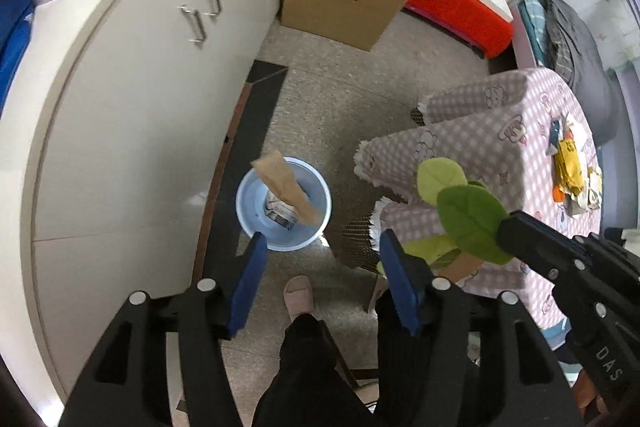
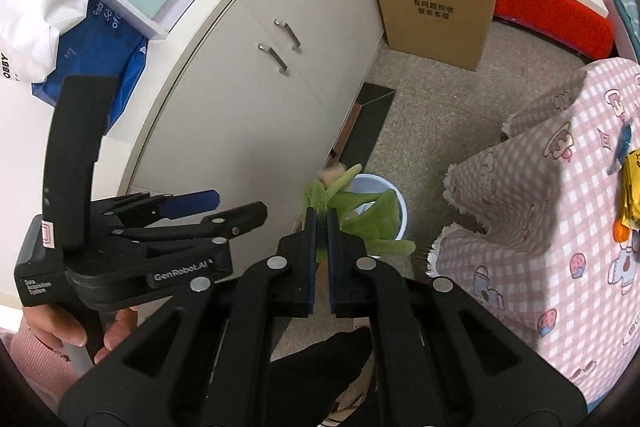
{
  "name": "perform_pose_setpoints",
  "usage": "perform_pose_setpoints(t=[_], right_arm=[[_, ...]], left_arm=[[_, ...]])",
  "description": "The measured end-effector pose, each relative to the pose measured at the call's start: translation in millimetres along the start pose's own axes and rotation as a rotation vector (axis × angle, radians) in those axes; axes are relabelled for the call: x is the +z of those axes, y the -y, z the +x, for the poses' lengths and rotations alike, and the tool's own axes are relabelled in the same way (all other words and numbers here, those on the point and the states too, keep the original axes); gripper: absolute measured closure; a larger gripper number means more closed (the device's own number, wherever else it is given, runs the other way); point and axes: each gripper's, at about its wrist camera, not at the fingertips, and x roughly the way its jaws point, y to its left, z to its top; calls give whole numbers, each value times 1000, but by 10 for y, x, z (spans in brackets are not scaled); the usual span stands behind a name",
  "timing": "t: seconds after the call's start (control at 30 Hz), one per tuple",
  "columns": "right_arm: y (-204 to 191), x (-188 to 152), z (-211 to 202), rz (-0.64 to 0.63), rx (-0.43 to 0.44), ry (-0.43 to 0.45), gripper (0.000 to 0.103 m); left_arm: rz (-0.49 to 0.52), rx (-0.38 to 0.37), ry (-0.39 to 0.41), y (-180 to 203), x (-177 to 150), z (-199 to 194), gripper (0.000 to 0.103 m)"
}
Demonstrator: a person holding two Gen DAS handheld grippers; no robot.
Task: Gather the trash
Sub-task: 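Open the right tool over the bin to drop the green leaves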
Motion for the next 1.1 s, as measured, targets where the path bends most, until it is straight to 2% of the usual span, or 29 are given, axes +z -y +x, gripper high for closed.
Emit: perform_pose_setpoints(t=[0.43, 0.63, 0.73, 0.8, 0.83, 0.87, 1.1], right_arm=[[-269, 13, 201, -44, 17, -41, 98], [-429, 80, 272, -89, 22, -25, 97], [-448, 119, 329, -100, 16, -30, 91], [-432, 123, 322, -98, 9, -25, 80], [-420, 121, 313, -93, 10, -19, 62], [-392, 115, 284, -87, 9, -6, 54], [-90, 70, 81, -21, -11, 26, 54]], left_arm=[[-104, 27, 47, -369, -121, -194, 40], [-168, 57, 71, -557, -185, -288, 39], [-200, 82, 80, -627, -213, -324, 39], [-206, 90, 80, -646, -228, -337, 39], [-211, 93, 81, -653, -234, -346, 39], [-213, 93, 84, -652, -240, -354, 38], [-171, 87, 85, -412, -194, -354, 37]])
